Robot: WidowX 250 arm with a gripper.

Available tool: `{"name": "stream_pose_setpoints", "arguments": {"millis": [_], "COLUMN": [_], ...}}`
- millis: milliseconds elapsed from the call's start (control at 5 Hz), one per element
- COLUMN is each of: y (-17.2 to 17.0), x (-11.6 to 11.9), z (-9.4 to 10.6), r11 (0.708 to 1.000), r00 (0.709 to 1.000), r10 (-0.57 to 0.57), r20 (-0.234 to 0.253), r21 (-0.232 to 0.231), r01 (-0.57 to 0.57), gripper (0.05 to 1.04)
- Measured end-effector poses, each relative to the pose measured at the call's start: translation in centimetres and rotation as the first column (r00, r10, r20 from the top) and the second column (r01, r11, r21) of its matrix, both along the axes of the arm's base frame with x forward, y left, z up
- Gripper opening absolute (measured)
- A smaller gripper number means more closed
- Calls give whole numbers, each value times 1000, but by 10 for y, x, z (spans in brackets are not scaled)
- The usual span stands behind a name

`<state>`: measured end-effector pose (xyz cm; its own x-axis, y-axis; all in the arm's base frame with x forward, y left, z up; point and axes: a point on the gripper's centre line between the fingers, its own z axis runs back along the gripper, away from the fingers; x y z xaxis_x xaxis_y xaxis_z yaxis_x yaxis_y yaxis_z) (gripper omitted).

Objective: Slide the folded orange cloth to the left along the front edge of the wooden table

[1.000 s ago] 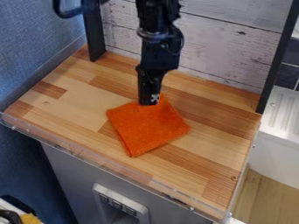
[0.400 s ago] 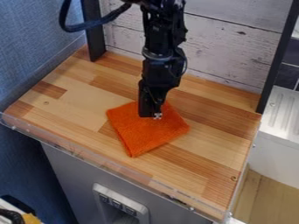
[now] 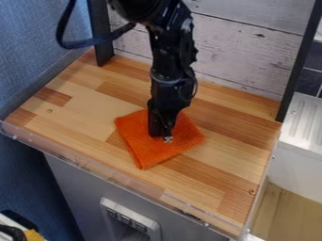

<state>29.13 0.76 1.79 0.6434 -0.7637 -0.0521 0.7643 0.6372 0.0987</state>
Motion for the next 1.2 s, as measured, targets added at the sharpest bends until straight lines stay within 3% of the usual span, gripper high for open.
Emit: {"name": "stream_pose_setpoints", "arguments": {"millis": [200, 600, 800, 1200], "y": [-4, 21, 39, 73], "x": [-2, 0, -3, -25], "z": [-6, -8, -9, -8], "r11": [1000, 978, 935, 801], "r00": [999, 975, 934, 816], "r10": [-14, 189, 336, 578], "r20": [38, 117, 120, 5], "r21": [-26, -111, -158, -196], "r01": [15, -176, -316, -566], "gripper": [59, 59, 59, 59]}}
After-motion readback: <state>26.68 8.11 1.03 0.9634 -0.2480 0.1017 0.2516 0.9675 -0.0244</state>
